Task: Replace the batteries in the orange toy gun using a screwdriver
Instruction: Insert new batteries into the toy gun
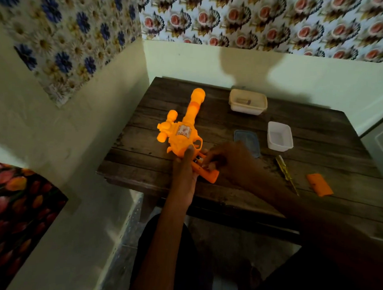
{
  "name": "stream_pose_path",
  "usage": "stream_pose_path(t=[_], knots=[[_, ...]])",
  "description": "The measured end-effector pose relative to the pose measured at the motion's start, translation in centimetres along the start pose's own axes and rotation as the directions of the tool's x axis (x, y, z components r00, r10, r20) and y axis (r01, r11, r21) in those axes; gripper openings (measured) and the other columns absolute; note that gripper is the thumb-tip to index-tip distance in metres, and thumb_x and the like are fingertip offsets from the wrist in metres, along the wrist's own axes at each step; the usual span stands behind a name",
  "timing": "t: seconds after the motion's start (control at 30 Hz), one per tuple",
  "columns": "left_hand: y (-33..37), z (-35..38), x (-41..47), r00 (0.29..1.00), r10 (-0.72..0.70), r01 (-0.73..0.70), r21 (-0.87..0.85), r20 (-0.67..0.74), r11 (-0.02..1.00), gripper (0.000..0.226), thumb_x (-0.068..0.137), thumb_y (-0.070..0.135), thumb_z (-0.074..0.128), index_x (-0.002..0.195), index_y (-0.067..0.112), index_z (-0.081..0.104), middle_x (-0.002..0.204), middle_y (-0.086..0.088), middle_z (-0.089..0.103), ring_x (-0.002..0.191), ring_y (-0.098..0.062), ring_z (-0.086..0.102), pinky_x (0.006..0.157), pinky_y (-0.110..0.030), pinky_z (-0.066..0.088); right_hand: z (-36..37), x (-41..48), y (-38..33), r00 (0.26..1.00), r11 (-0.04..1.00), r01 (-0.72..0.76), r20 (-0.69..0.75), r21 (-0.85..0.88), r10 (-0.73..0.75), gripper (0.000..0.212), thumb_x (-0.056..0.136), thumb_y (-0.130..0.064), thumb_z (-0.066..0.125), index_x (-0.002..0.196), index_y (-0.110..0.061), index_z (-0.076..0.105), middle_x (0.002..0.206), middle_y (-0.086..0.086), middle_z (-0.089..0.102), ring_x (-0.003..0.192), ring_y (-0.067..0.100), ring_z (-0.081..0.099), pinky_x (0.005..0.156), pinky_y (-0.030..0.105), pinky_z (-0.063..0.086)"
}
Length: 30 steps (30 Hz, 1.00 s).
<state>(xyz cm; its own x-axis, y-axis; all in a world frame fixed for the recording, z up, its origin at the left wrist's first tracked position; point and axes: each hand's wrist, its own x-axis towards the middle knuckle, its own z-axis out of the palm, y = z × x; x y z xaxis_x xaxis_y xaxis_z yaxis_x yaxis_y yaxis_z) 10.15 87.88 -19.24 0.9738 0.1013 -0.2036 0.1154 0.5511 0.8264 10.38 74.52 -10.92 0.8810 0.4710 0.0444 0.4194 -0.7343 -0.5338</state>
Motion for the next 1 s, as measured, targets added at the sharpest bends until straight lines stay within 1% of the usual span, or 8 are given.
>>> stream_pose_path(t=[0.13, 0.23, 0.3, 0.47, 0.53, 0.67, 0.87, 1.0], knots=[[0.1, -0.1, 0.2, 1.000, -0.006, 0.006, -0.050, -0.017, 0.999, 0.045, 0.094, 0.027, 0.056, 0.136, 0.013, 0.048, 0.123, -0.020, 0.063, 0.110, -0.038, 0.061, 0.087, -0.052, 0.052, 0.2, 1.4, 0.4, 0.991, 0.987, -0.131, 0.010, 0.096, 0.131, 0.013, 0.069, -0.003, 0.079, 0.077, -0.011, 0.075, 0.083, 0.001, 0.073, 0.080, 0.014, 0.068, 0.072, 0.026, 0.054], [0.0, -0.1, 0.5, 1.000, -0.003, 0.003, -0.021, -0.005, 1.000, 0.029, 0.099, 0.020, 0.048, 0.127, 0.014, 0.052, 0.097, -0.007, 0.071, 0.082, -0.023, 0.068, 0.067, -0.037, 0.056, 0.7, 1.4, 0.3, 0.986, 0.985, -0.168, -0.010, 0.040, 0.169, 0.014, 0.067, -0.002, 0.077, 0.071, -0.014, 0.072, 0.073, -0.004, 0.068, 0.069, 0.007, 0.061, 0.065, 0.028, 0.049], [-0.2, -0.2, 0.7, 1.000, -0.004, 0.004, -0.017, 0.010, 1.000, 0.034, 0.099, 0.021, 0.047, 0.132, 0.013, 0.049, 0.101, -0.010, 0.068, 0.083, -0.021, 0.067, 0.067, -0.034, 0.056, 1.0, 1.4, 0.6, 0.962, 0.964, -0.253, -0.082, 0.079, 0.259, 0.018, 0.066, -0.006, 0.080, 0.072, -0.017, 0.067, 0.069, -0.012, 0.058, 0.064, 0.003, 0.053, 0.059, 0.022, 0.041], [-0.6, -0.1, 0.6, 1.000, -0.004, 0.004, -0.010, -0.008, 1.000, 0.048, 0.096, 0.026, 0.053, 0.141, 0.012, 0.042, 0.129, -0.024, 0.057, 0.115, -0.040, 0.057, 0.097, -0.058, 0.047, 0.9, 1.5, 0.9, 0.758, 0.607, -0.637, 0.239, 0.476, 0.607, 0.028, 0.070, 0.004, 0.077, 0.078, -0.013, 0.056, 0.068, 0.004, 0.062, 0.045, 0.004, 0.061, 0.043, 0.018, 0.051], [-0.7, -0.1, 0.7, 1.000, -0.004, 0.004, -0.017, -0.001, 1.000, 0.046, 0.098, 0.023, 0.050, 0.141, 0.010, 0.042, 0.132, -0.024, 0.055, 0.117, -0.040, 0.055, 0.099, -0.054, 0.046, 1.0, 1.6, 0.9, 0.764, 0.618, -0.629, 0.230, 0.472, 0.602, 0.026, 0.070, 0.003, 0.078, 0.072, -0.013, 0.057, 0.065, 0.005, 0.063, 0.042, 0.003, 0.061, 0.044, 0.017, 0.052], [-0.7, -0.6, 1.2, 1.000, -0.025, 0.026, -0.075, 0.006, 0.997, 0.047, 0.097, 0.022, 0.050, 0.141, 0.008, 0.042, 0.131, -0.024, 0.056, 0.111, -0.035, 0.059, 0.089, -0.045, 0.053, 1.6, 0.9, 1.0, 0.804, 0.657, -0.563, 0.146, 0.501, 0.577, 0.023, 0.070, -0.007, 0.082, 0.074, -0.014, 0.059, 0.074, 0.008, 0.069, 0.066, 0.021, 0.070, 0.069, 0.041, 0.061], [-0.4, -0.2, 0.8, 0.999, -0.017, 0.023, -0.125, 0.047, 0.992, 0.040, 0.101, 0.015, 0.042, 0.139, 0.005, 0.040, 0.100, -0.011, 0.066, 0.078, -0.016, 0.071, 0.071, -0.032, 0.060, 1.5, -2.8, 2.5, 0.859, 0.731, -0.431, -0.007, 0.530, 0.512, 0.011, 0.083, -0.020, 0.073, 0.086, -0.019, 0.062, 0.076, -0.002, 0.068, 0.063, 0.015, 0.067, 0.061, 0.029, 0.058], [-0.2, 0.1, 0.2, 0.999, -0.004, 0.009, -0.100, 0.045, 0.995, 0.041, 0.100, 0.017, 0.043, 0.140, 0.008, 0.040, 0.100, -0.011, 0.066, 0.079, -0.016, 0.071, 0.070, -0.033, 0.059, 0.4, -6.3, 4.5, 0.844, 0.844, -0.450, -0.169, 0.292, 0.508, 0.006, 0.084, -0.024, 0.070, 0.087, -0.023, 0.064, 0.085, -0.008, 0.065, 0.077, 0.005, 0.061, 0.068, 0.019, 0.048]])
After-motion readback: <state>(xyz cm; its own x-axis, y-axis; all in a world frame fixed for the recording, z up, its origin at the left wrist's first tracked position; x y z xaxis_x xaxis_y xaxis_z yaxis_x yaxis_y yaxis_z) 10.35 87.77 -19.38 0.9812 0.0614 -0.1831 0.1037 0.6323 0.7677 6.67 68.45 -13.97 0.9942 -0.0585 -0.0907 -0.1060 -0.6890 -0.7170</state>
